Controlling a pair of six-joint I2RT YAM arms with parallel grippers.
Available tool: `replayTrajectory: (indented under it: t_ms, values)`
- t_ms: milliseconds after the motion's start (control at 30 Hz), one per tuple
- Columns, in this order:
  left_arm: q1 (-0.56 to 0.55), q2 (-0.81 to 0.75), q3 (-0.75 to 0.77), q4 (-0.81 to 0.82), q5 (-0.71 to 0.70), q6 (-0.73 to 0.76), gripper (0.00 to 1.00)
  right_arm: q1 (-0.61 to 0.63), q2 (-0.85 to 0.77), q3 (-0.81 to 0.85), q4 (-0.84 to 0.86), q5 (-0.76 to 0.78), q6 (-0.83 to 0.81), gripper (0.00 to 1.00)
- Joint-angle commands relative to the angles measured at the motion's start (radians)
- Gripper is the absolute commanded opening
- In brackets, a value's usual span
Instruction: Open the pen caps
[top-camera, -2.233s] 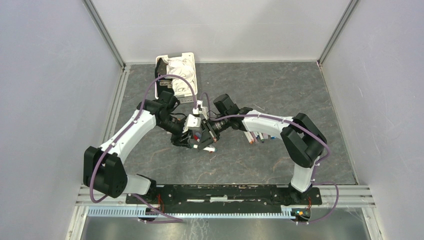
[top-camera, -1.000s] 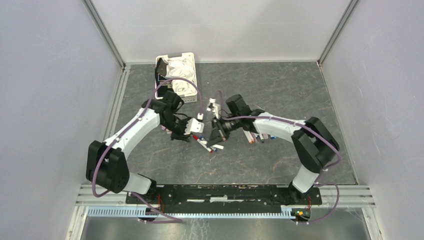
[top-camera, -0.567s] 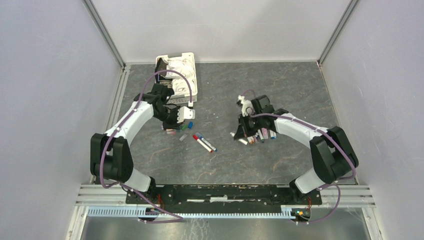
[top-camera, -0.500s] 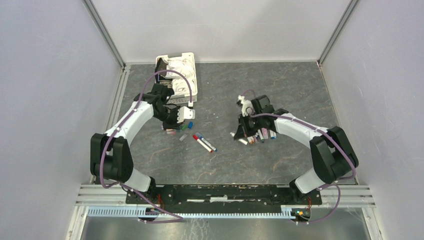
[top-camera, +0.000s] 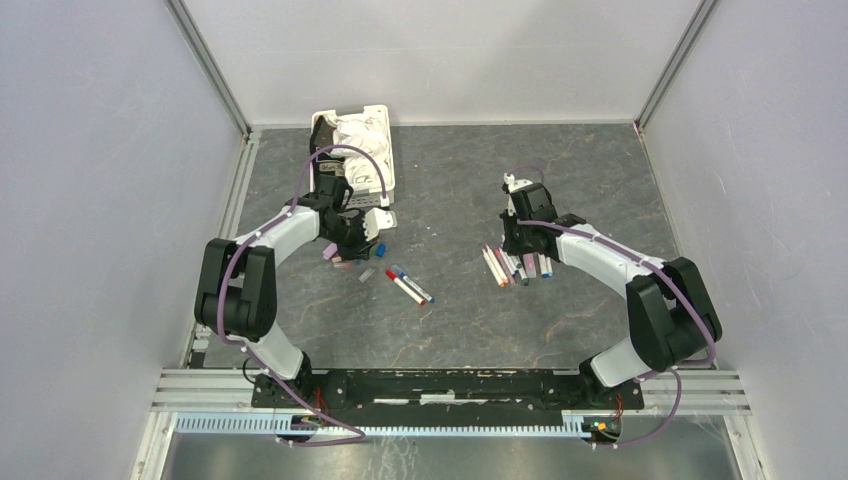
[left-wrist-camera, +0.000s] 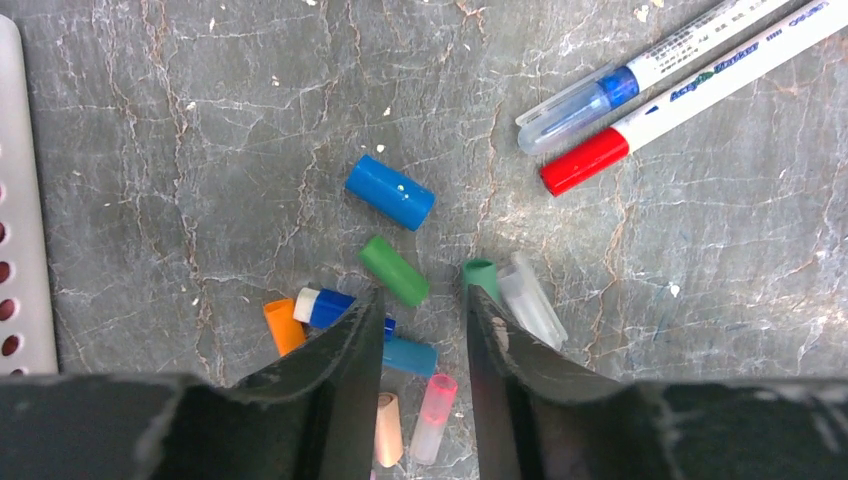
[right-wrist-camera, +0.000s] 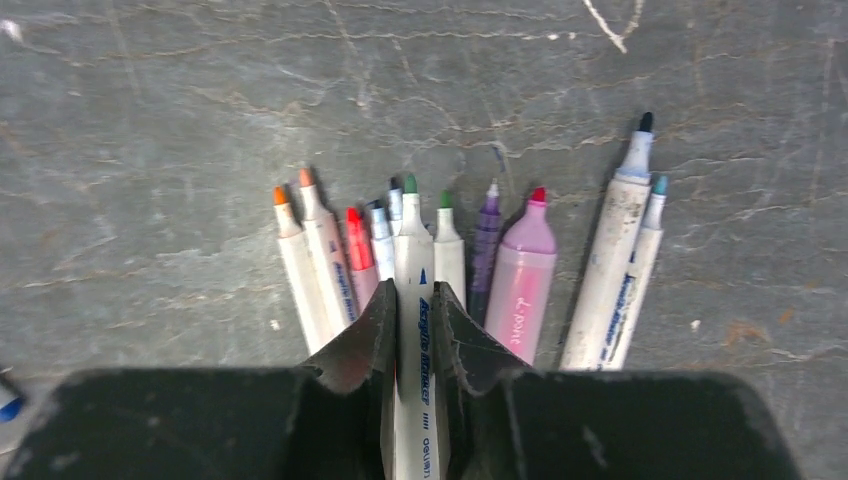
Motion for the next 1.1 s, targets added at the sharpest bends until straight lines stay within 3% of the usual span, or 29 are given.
replayTrajectory:
  t_ms: [0, 300, 500, 567, 700, 733, 833, 900, 1067]
  values:
    - [-0.003, -0.038, 0.013, -0.002, 0.04, -0.042, 0.46, 0.002, 0.022, -0.027, 0.046, 0.104, 0.008, 0.19]
    - [-0.003, -0.109, 0.127, -0.127, 0.133, -0.099, 0.47, 0.003, 0.039, -0.081, 0.068, 0.105, 0.001, 0.32]
    - [-0.003, -0.148, 0.247, -0.251, 0.166, -0.151, 0.5, -0.002, 0.012, -0.124, 0.074, 0.113, 0.004, 0.32]
    - [-0.002, -0.153, 0.283, -0.289, 0.166, -0.164, 0.64, -0.003, -0.017, -0.132, 0.074, 0.12, 0.004, 0.32]
    - [0.0, -0.186, 0.32, -0.322, 0.165, -0.191, 0.67, -0.002, -0.084, -0.112, 0.051, 0.121, -0.008, 0.33]
    - [0.001, -0.196, 0.323, -0.323, 0.164, -0.199, 0.8, -0.001, -0.103, -0.104, 0.047, 0.107, -0.011, 0.34]
    - [0.011, -0.227, 0.337, -0.328, 0.163, -0.217, 0.86, 0.014, -0.15, -0.089, 0.055, 0.052, -0.015, 0.4]
    - [0.022, -0.244, 0.346, -0.33, 0.169, -0.226, 0.99, 0.05, -0.157, -0.066, 0.052, 0.04, -0.017, 0.46]
    - [0.054, -0.257, 0.369, -0.337, 0.18, -0.25, 1.0, 0.223, -0.109, 0.003, 0.072, 0.01, -0.045, 0.52]
